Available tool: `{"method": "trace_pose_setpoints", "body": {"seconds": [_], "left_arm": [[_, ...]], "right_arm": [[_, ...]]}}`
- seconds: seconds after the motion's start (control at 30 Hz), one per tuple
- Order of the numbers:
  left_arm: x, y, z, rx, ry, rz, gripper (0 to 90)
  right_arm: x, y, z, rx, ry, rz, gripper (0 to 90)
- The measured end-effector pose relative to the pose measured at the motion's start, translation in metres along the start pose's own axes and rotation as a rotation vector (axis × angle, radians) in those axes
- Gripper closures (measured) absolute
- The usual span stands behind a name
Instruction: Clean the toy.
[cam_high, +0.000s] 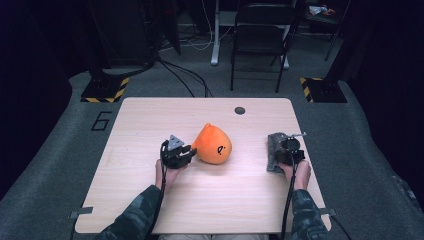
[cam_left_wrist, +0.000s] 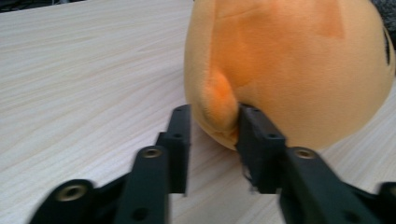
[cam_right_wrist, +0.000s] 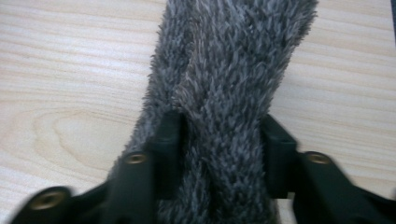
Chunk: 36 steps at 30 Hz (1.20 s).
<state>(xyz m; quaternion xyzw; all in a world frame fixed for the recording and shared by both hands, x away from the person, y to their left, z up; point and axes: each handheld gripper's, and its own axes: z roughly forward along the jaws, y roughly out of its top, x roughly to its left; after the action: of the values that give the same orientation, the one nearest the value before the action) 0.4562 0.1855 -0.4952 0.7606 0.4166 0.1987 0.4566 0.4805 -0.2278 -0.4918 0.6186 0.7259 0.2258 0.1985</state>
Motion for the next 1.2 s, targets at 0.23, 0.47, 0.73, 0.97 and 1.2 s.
{"method": "trace_pose_setpoints", "body": {"seconds": [0.23, 0.47, 0.73, 0.97, 1.2], "left_arm": [[-0.003, 0.006, -0.009, 0.008, 0.023, 0.028, 30.4], [-0.001, -0.001, -0.026, 0.016, 0.043, 0.048, 19.9], [0.014, -0.021, -0.053, 0.062, 0.095, 0.025, 15.8], [0.019, -0.047, -0.057, 0.168, 0.086, 0.031, 12.0], [0.02, -0.064, -0.05, 0.245, 0.096, 0.06, 11.0]], "right_arm": [[-0.006, 0.0, -0.02, -0.056, 0.048, 0.038, 18.1], [-0.009, -0.011, -0.044, -0.096, 0.094, 0.048, 8.5], [-0.009, -0.052, -0.057, -0.055, 0.102, 0.005, 0.0], [-0.011, -0.086, -0.059, -0.036, 0.082, -0.058, 0.0], [-0.02, -0.109, -0.047, 0.012, 0.08, -0.079, 0.0]]}}
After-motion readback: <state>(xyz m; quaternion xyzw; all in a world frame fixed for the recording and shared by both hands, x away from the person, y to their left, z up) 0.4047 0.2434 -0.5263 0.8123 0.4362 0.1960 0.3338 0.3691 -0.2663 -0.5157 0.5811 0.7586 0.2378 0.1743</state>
